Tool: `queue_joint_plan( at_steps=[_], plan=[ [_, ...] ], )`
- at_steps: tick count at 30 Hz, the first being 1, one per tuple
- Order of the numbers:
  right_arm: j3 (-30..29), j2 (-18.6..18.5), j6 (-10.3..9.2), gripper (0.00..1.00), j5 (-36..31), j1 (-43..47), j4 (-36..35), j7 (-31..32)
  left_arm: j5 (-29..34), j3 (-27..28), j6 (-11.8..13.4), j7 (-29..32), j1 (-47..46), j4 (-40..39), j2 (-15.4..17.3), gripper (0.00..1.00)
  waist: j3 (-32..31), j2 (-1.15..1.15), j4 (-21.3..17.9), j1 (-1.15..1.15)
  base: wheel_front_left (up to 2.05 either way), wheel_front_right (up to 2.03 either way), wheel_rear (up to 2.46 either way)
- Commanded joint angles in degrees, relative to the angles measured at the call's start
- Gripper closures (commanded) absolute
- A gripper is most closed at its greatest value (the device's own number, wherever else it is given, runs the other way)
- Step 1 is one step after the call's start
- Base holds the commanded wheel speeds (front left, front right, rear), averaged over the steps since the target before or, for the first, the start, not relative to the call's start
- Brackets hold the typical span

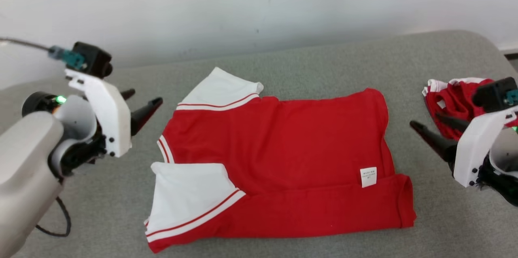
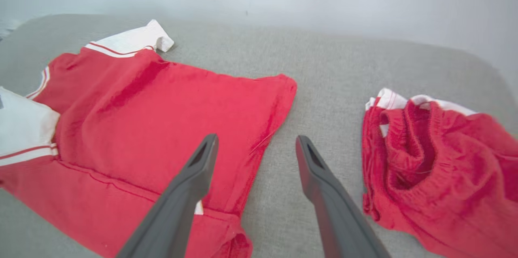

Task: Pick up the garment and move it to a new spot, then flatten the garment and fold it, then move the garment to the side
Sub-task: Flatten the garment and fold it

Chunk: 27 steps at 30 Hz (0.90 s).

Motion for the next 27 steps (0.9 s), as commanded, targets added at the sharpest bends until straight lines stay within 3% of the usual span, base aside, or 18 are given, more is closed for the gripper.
queue_joint_plan(
  at_steps=[1, 8, 11, 15, 22, 27],
  plan=[
    [-1.0, -0.2, -0.13, 0.00, -4.2, 1.5, -0.1, -5.2, 2.0, 1.1, 1.7, -5.1, 2.3, -0.3, 0.9, 0.00, -1.9, 0.00, 0.3, 0.00, 0.00, 0.00, 0.00],
    [-13.0, 3.1, -0.13, 0.00, -15.3, 11.4, 1.8, -28.1, 5.8, 5.0, 12.4, -25.3, 13.7, -8.9, 2.6, 0.00, -5.3, 0.00, 1.1, 0.00, 0.00, 0.00, 0.00],
    [-19.9, 6.6, -0.11, 0.00, -19.0, 17.2, 1.1, -33.4, 5.1, 6.7, 17.4, -32.1, 20.4, -13.5, 2.6, 0.00, -5.9, 0.00, 1.4, 0.00, 0.00, 0.00, 0.00],
    [-29.5, 11.5, -0.13, 0.00, -24.4, 25.7, -1.3, -35.5, 7.1, 7.4, 23.0, -38.1, 28.1, -18.8, 2.0, 0.00, -6.5, 0.00, 1.8, 0.00, 0.00, 0.00, 0.00],
    [-37.6, 18.7, -0.13, 0.00, -29.4, 38.9, -5.9, -32.2, 9.7, 11.9, 26.8, -39.9, 39.4, -22.1, -3.4, 0.00, -6.7, 0.00, 2.4, 0.00, 0.00, 0.00, 0.00],
    [-38.1, 22.5, -0.13, 0.00, -31.4, 41.9, -5.0, -29.8, 13.5, 16.6, 25.2, -39.8, 46.3, -19.6, -9.6, 0.00, -6.1, 0.00, 2.1, 0.00, 0.00, 0.00, 0.00]
  ],
)
